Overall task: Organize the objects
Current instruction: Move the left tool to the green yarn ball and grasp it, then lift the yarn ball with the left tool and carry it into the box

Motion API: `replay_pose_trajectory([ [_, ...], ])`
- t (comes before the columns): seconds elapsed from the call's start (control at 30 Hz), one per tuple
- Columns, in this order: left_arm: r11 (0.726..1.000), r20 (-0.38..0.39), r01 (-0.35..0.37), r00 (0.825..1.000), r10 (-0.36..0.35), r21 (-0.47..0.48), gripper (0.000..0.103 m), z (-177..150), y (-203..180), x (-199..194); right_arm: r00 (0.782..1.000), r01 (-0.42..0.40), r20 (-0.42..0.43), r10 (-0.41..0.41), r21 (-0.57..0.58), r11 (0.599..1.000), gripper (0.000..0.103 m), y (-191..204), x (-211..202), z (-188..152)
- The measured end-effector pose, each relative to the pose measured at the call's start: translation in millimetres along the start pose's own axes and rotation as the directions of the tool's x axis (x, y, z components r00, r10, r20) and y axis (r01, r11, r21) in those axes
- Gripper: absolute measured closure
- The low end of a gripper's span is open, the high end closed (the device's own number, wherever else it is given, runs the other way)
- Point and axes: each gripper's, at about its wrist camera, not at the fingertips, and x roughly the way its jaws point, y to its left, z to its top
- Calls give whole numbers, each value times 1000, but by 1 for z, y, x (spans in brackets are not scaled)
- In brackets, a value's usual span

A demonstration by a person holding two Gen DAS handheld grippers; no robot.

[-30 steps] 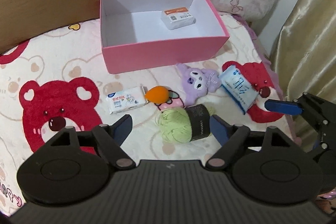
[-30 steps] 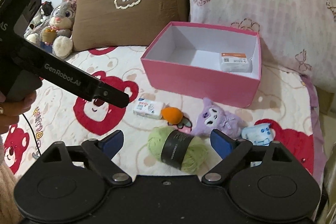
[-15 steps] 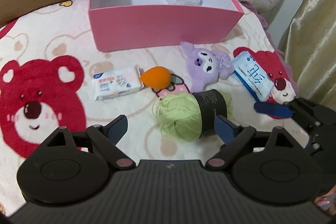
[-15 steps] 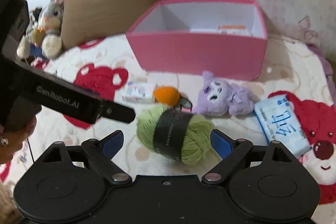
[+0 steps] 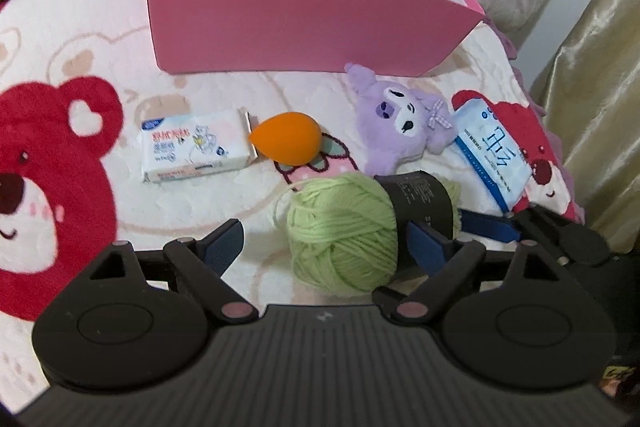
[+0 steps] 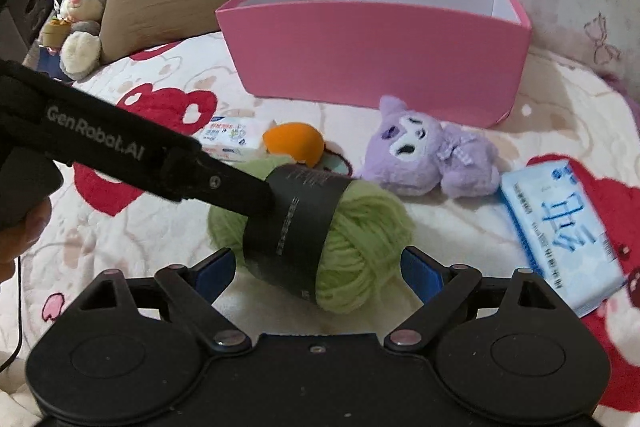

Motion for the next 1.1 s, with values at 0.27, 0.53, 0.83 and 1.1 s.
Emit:
replay_pose_trajectory([
  [0.27,993,-23,104,994,-106,-57,44,-5,3,14,999,-32,38,29,78,996,16,-7,16,-8],
  [0.53,992,1,115,993,-115,-46,49,-7,0,14,999,-24,50,21,65,998,25,-4,14,-8],
  [0.83,994,5,107,994,-107,-10,50,-8,-8,4,998,13,60,-13,-5,1000,29,8,4,-3],
  [1.1,993,48,111,992,-113,45,50,-3,-24,-25,990,71,127,-60,-85,994,29,24,-23,7],
])
